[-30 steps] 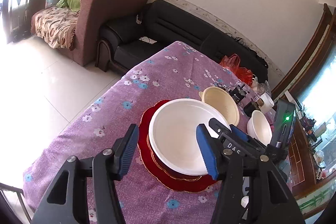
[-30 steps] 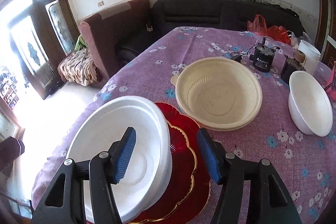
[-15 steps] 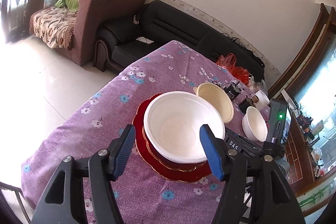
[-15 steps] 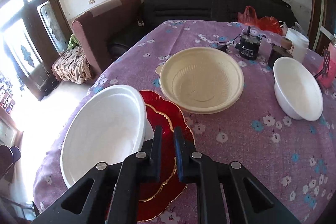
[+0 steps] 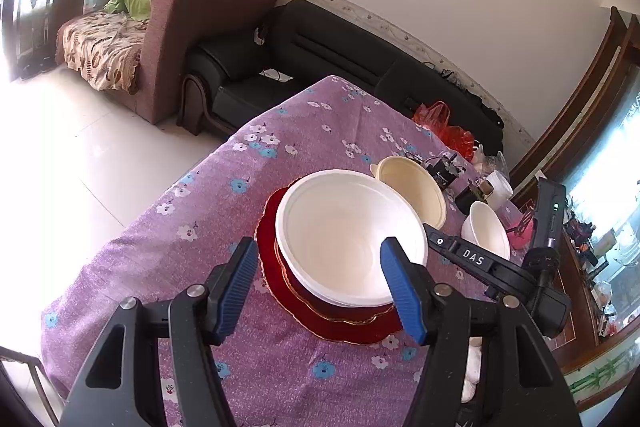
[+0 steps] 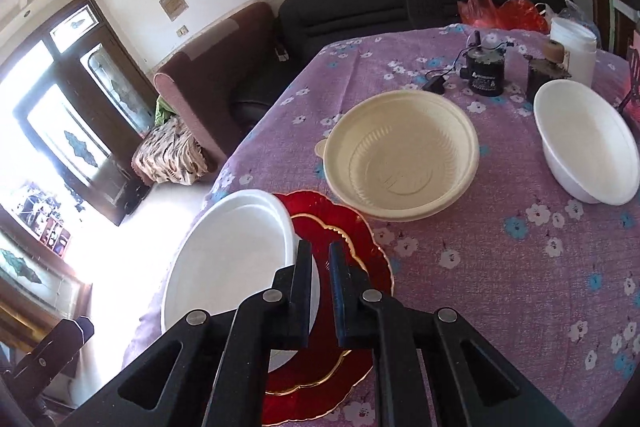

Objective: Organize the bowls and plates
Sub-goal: 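Pinch the white bowl rim with the right gripper, nudge it centered, release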

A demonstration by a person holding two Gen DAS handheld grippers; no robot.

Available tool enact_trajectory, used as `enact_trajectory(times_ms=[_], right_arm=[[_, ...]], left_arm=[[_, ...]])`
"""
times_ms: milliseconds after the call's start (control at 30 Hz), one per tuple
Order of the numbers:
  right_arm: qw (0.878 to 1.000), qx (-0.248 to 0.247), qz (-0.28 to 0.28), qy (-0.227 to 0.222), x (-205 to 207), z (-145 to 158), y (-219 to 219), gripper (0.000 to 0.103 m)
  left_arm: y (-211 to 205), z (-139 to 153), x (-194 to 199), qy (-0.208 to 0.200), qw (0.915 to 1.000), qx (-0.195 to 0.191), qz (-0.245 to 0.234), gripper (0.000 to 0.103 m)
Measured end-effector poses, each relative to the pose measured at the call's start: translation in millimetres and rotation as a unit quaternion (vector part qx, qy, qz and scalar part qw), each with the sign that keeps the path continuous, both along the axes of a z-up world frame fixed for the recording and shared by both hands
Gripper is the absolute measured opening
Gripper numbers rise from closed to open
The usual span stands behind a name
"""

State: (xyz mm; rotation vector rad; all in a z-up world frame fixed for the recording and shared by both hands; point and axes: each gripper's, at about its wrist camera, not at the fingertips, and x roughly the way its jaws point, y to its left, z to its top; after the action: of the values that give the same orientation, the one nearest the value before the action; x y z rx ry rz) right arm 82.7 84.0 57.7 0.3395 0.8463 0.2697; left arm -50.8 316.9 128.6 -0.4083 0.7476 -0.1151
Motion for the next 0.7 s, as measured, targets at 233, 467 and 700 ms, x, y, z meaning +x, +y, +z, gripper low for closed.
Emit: enact_trajectory(times_ms=[233, 467, 700], right_arm=[[1.000, -0.015, 0.002, 0.013, 3, -9, 9, 0.011], [1.000, 0.002, -0.008, -0.009, -13, 9, -5, 0.012], [0.998, -0.031, -0.021, -0.044, -51, 18, -31, 0.032]], left_arm=[[3, -2, 0, 0.005, 1.0000, -0.001, 0.005, 0.063], [-6, 0, -3, 0.000, 0.9998, 0.020, 0.000, 0.063], [-43, 15, -23, -0.053, 0.9895, 0.131, 0.029, 0.078]])
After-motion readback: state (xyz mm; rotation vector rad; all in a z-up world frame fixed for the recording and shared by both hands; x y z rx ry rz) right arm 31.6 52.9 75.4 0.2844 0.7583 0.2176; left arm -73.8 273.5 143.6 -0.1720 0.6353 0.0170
